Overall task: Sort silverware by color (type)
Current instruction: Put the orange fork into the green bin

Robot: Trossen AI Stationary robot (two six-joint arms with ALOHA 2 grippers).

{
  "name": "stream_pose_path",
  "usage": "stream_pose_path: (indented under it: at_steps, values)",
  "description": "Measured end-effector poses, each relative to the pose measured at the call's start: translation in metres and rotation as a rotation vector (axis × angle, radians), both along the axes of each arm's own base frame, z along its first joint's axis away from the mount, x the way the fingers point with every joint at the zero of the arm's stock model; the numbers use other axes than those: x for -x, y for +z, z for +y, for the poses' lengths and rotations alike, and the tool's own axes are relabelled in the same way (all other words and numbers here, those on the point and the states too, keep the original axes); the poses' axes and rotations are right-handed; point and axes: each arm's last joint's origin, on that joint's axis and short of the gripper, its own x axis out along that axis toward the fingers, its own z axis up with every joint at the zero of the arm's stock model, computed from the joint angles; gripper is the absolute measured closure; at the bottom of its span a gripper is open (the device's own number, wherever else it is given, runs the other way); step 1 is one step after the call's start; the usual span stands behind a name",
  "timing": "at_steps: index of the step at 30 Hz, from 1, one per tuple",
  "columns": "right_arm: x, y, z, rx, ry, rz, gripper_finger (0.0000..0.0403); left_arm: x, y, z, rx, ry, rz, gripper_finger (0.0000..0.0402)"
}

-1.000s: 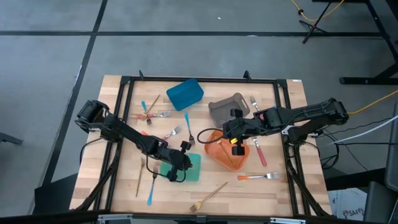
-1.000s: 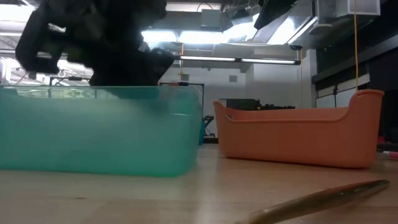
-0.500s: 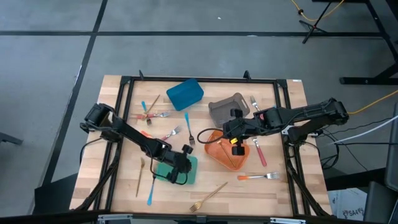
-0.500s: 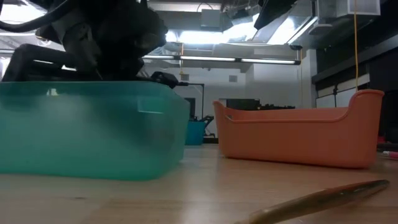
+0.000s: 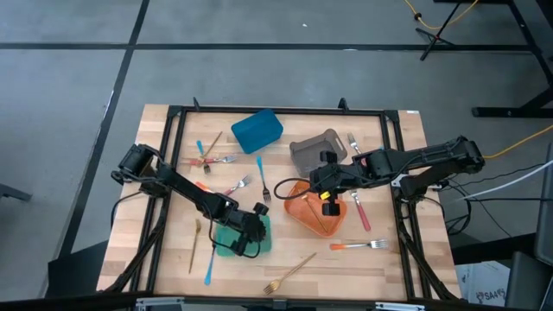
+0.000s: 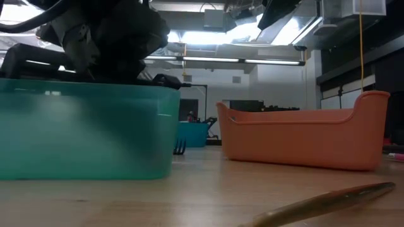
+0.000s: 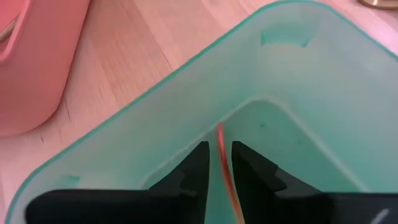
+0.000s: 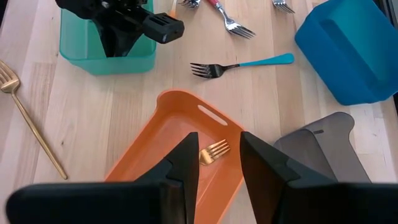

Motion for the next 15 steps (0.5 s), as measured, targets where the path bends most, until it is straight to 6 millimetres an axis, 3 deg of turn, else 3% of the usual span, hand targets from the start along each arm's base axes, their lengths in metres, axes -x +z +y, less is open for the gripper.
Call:
stream_pose_path:
  at_steps: [10, 15]
  values:
    - [0.001, 0.000, 0.000, -0.010, -0.012, 0.006, 0.0297, -0.008, 0.008, -0.003, 0.042, 0.003, -0.118, 0.0327]
    - [0.011, 0.000, 0.001, -0.060, 0.003, 0.075, 0.0297, -0.011, 0.012, -0.004, 0.045, -0.014, -0.172, 0.0327]
